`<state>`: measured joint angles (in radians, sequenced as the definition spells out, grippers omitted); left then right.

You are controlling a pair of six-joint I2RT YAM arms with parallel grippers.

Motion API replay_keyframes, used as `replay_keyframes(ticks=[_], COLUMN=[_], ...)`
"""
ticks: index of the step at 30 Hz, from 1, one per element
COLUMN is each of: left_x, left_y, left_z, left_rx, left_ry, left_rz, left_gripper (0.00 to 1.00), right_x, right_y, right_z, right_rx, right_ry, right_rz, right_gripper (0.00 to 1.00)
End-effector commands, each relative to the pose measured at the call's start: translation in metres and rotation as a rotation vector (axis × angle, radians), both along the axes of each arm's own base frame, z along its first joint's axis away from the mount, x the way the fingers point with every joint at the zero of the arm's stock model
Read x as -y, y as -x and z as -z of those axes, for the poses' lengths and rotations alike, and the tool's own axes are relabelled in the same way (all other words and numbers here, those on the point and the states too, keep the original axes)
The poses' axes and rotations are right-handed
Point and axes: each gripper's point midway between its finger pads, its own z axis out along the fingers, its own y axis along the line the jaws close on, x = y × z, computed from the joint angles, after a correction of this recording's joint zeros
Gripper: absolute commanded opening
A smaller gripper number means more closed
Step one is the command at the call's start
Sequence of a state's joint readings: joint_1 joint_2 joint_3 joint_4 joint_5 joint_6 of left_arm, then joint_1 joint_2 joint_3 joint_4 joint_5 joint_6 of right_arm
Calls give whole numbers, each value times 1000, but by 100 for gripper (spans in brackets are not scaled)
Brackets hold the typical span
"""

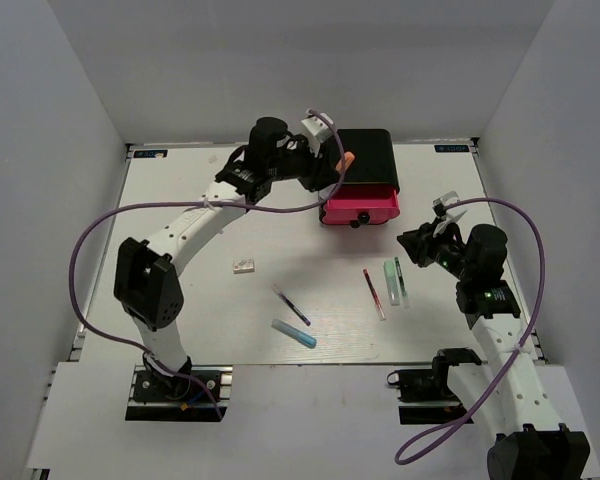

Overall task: Sort the stationery into containers
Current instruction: Place the stationery into the container

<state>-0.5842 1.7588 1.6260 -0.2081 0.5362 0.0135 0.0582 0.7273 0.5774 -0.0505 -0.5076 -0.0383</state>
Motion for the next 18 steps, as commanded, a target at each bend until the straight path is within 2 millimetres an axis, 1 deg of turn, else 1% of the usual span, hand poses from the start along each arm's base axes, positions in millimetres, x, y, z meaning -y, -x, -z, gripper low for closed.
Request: replay_keyframes(ticks=[1, 2, 3, 4, 5, 6, 7, 8, 9, 10, 11, 12, 13, 14, 15, 17, 18], left_x=[23, 29, 30, 38, 47, 47, 55, 61, 61, 66, 70, 69, 71, 70, 74, 72, 69], left_y=[2, 4, 3, 4, 6, 3, 2, 6, -1, 0, 1, -2, -3, -6, -3, -7, -11], left_z=[-30, -29, -29, -27, -22, -16, -11, -5, -4, 2, 15, 12, 18, 19, 19, 19, 20], left_rx=[177, 189, 200, 211, 217, 209, 215, 197, 216, 210, 188, 193, 200, 210, 212, 214, 218], left_ry=[35, 35, 41, 47, 53, 45, 35, 24, 4, -13, -43, -47, -65, -72, -75, -82, -90], left_rz=[112, 126, 126, 132, 146, 137, 141, 156, 137, 139, 141, 124, 114, 104, 102, 82, 54], left_gripper=[0, 0, 0, 0, 0, 0, 0, 2, 2, 3, 4, 6, 8, 10, 19, 24, 32], right_x=[4, 3, 3, 5, 5, 5, 6, 6, 6, 6, 6, 5, 6, 5, 5, 2, 2], right_y=[-4, -4, -4, -5, -4, -4, -5, -5, -5, -5, -4, -4, -4, -4, -4, -2, -1], right_z=[-11, -11, -11, -11, -11, -11, -11, -11, -10, -11, -12, -11, -12, -13, -12, -14, -12], right_rx=[61, 61, 59, 61, 60, 65, 63, 63, 62, 65, 65, 62, 67, 68, 66, 74, 69], right_ry=[11, 10, 10, 11, 13, 13, 14, 14, 14, 14, 13, 13, 14, 13, 14, 11, 12], right_rz=[7, 6, 9, 16, 16, 19, 24, 24, 24, 24, 21, 18, 19, 17, 13, -6, -11], right_gripper=[28, 30, 32, 32, 35, 36, 38, 41, 45, 46, 48, 49, 51, 53, 59, 66, 71])
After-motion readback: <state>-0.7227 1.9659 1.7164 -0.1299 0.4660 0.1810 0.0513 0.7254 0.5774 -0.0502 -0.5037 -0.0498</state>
